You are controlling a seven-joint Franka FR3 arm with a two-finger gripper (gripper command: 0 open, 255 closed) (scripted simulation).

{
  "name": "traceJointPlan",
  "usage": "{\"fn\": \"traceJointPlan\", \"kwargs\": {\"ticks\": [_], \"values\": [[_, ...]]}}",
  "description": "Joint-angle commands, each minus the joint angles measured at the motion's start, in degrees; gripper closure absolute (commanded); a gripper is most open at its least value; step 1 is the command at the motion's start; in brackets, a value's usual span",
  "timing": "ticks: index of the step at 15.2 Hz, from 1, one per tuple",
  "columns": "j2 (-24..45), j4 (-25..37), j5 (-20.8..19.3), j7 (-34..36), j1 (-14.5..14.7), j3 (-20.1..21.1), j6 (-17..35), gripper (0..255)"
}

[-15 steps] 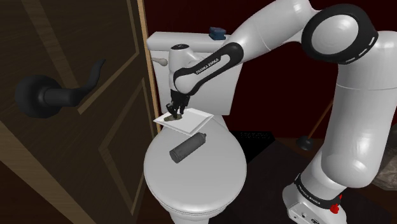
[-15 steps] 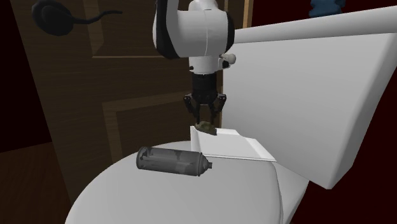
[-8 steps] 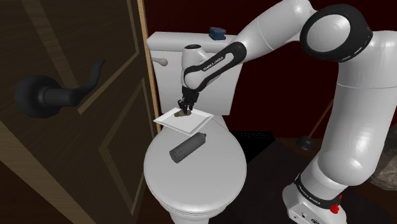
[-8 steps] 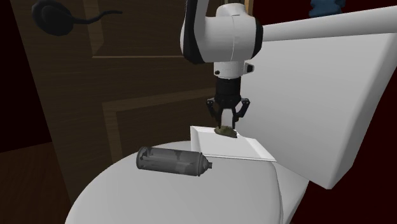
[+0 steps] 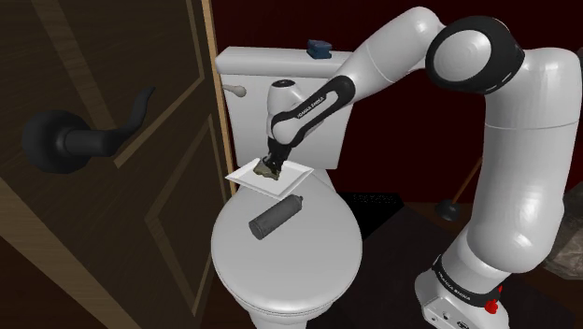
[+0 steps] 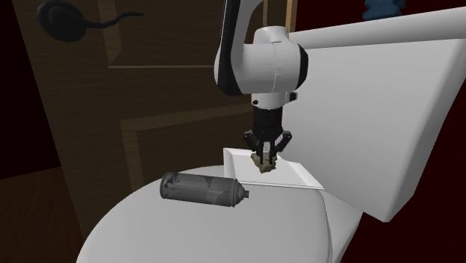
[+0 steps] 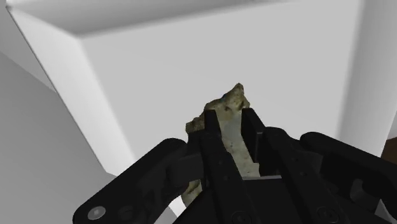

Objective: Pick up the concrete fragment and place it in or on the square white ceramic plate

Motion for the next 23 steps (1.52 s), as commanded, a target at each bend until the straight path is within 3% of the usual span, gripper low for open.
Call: {"fn": "traceJointPlan", "kwargs": {"ticks": [1,7,8,10,17,23], "values": [[1.15,-0.13,-0.44,0.3,0.18,-0.25,1.27,255],[0.79,0.53,-0.55,0.51,0.43,-0.04,1.48,255],[0.79,0.53,-0.55,0.51,0.42,-0.04,1.48,0],[-5.98,-12.56,2.0,-3.56,-3.42,1.61,17.15,0],[-0.37,-10.4,-0.55,-1.68,-1.81,-0.26,20.53,0],[0.09,-10.2,-0.72,-1.55,-1.66,-0.43,20.79,0]]}}
